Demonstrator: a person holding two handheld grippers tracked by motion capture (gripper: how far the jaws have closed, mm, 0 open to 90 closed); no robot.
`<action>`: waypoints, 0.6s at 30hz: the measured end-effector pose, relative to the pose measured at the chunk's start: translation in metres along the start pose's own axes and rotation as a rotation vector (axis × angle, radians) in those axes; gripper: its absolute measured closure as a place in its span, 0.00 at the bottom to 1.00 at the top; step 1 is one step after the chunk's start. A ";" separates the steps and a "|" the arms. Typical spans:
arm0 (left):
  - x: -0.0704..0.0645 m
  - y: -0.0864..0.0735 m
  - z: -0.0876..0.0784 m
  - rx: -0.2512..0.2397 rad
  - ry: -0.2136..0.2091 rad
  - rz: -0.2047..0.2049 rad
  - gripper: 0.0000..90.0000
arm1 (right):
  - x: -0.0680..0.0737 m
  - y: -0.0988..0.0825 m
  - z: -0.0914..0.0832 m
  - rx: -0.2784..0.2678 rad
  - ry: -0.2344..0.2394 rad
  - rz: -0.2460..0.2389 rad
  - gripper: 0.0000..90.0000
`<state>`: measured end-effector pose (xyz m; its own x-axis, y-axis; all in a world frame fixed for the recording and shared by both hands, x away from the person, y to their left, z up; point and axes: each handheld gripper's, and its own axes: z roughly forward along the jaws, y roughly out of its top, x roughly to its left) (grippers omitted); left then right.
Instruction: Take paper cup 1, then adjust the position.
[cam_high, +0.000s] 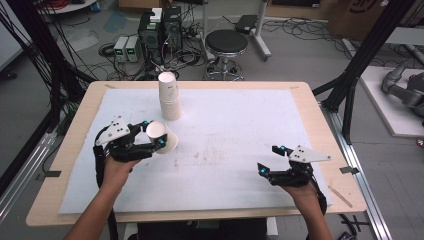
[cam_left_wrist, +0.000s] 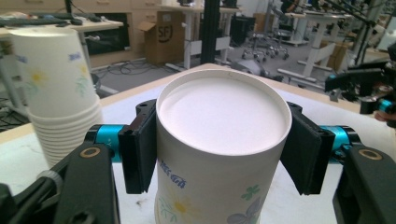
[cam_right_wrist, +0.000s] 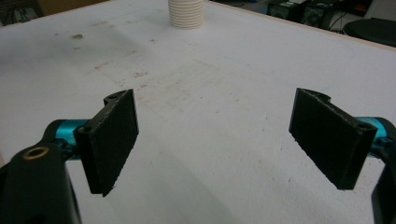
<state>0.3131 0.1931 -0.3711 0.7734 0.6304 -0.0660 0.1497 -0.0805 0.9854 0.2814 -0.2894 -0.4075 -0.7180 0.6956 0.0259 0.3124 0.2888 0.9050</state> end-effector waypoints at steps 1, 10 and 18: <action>-0.001 -0.001 0.001 -0.002 -0.003 -0.003 0.40 | 0.000 0.001 0.001 -0.003 0.002 -0.005 0.18; -0.011 -0.007 0.008 0.019 -0.052 0.001 0.40 | 0.008 0.009 0.011 0.000 0.055 -0.013 0.18; -0.023 -0.006 0.013 0.029 -0.098 -0.008 0.39 | 0.016 0.024 0.028 0.010 0.143 -0.045 0.18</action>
<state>0.3023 0.1693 -0.3773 0.8286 0.5525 -0.0902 0.1729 -0.0993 0.9799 0.2951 -0.2531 -0.3973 -0.8124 0.5812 0.0463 0.2834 0.3243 0.9025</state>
